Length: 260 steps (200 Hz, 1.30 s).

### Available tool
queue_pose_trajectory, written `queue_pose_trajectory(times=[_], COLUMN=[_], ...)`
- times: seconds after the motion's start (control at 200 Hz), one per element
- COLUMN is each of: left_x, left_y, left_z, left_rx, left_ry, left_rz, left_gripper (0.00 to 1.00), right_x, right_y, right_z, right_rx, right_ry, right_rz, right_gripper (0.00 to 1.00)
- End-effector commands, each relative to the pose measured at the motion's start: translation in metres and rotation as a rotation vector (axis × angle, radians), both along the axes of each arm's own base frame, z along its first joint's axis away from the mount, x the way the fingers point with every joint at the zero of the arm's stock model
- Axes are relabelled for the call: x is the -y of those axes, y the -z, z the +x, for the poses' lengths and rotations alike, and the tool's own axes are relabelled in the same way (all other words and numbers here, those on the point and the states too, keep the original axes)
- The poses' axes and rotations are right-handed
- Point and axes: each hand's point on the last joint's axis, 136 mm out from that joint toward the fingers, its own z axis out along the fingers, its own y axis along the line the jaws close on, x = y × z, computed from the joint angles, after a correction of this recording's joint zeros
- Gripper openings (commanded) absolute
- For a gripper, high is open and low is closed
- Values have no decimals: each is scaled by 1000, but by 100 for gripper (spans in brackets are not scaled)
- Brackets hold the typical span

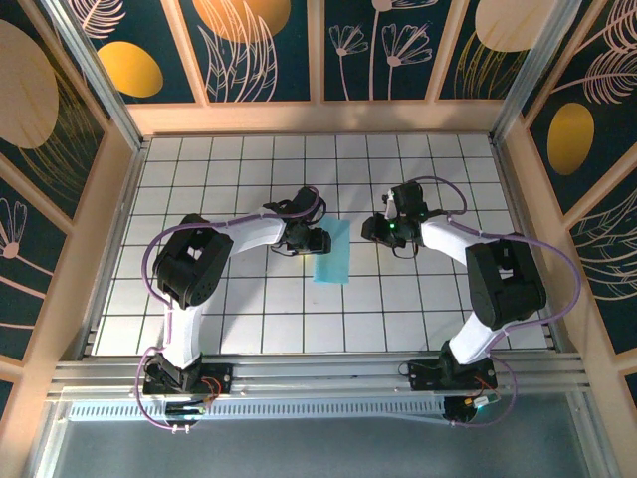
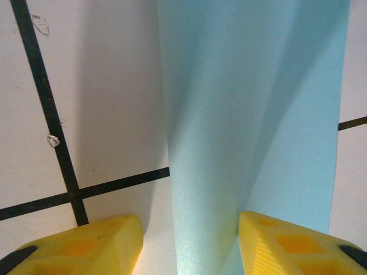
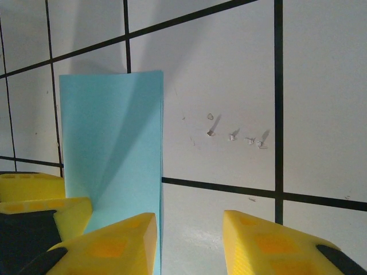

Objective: Fold a paper plane with a square sheet of paper (fold left side to right side)
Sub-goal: First fold in half a square sheet of paper at the center of the table, then hold the square sheet of paper at the center of the table.

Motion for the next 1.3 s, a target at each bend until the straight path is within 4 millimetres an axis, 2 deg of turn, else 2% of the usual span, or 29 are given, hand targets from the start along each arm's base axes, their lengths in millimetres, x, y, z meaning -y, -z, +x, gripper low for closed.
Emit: queue_pose_trajectory(times=[0.0, 0.34, 0.546, 0.951, 1.121, 1.296], left_x=[-11, -12, -13, -13, -14, -14], left_y=[70, 71, 71, 71, 72, 72], left_z=[-43, -44, -44, -44, -44, -44], left_rx=[-168, -169, -170, -173, -174, -173], left_ry=[54, 56, 52, 49, 48, 46], left_rz=[105, 110, 114, 119, 123, 124], left_gripper=[50, 50, 50, 50, 50, 50], right_x=[-6, -11, -26, -64, -74, -75], right_y=[5, 5, 4, 11, 20, 32], right_z=[-2, -5, -11, -25, -29, -33], right_rx=[-5, -12, -36, -108, -135, -166], right_ry=[-23, -37, -65, -153, -176, -176], right_rz=[1, 13, 91, 209, 212, 197], right_gripper=[36, 36, 35, 12, 7, 5])
